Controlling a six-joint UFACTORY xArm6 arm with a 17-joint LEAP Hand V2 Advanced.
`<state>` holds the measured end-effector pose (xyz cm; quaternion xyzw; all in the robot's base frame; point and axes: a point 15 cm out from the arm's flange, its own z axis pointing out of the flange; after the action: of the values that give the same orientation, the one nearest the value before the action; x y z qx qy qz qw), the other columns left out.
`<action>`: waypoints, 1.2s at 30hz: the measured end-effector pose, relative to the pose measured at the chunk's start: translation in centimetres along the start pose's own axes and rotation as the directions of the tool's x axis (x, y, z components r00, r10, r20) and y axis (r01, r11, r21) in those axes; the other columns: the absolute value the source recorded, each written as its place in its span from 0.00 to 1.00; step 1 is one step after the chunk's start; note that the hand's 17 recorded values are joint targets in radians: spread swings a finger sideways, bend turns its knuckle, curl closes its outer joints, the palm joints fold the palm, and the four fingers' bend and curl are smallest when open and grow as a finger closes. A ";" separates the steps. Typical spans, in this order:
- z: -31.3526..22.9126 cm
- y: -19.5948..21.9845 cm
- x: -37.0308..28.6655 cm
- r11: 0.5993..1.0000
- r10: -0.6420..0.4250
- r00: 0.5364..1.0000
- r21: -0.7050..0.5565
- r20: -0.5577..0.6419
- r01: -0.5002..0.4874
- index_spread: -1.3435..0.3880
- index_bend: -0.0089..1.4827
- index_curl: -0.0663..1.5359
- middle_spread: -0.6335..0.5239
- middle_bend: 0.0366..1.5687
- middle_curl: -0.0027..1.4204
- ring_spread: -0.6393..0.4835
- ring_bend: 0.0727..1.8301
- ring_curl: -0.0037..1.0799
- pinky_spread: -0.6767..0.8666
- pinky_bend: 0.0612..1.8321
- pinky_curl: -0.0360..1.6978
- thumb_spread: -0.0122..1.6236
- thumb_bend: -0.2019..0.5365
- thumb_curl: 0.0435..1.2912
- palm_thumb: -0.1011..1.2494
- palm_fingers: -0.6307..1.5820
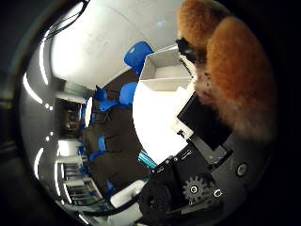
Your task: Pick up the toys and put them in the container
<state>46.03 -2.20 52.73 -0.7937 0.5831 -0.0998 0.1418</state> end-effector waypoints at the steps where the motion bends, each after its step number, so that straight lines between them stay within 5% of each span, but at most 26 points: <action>1: 0.2 -0.9 -0.3 1.000 0.000 1.000 0.024 0.002 -0.001 0.64 0.72 0.58 0.40 0.81 0.58 0.36 0.71 0.72 0.29 0.64 0.61 0.62 0.25 0.53 0.86 0.78; 13: 6.4 -12.7 -3.8 0.966 -0.033 0.998 0.259 0.059 0.017 0.64 0.72 0.58 0.40 0.82 0.58 0.35 0.71 0.72 0.29 0.64 0.62 0.59 0.26 0.55 0.86 0.78; 31: 21.2 -18.8 -7.9 0.960 -0.084 0.993 0.274 0.077 0.060 0.64 0.72 0.59 0.41 0.82 0.58 0.35 0.71 0.73 0.29 0.63 0.63 0.59 0.25 0.57 0.84 0.78; 36: 22.8 -19.1 -9.5 0.960 -0.103 0.991 0.269 0.086 0.076 0.64 0.72 0.58 0.41 0.81 0.58 0.36 0.71 0.72 0.28 0.63 0.62 0.62 0.24 0.56 0.76 0.79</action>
<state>67.68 14.65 37.85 -0.7971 0.5203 -0.1436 0.2707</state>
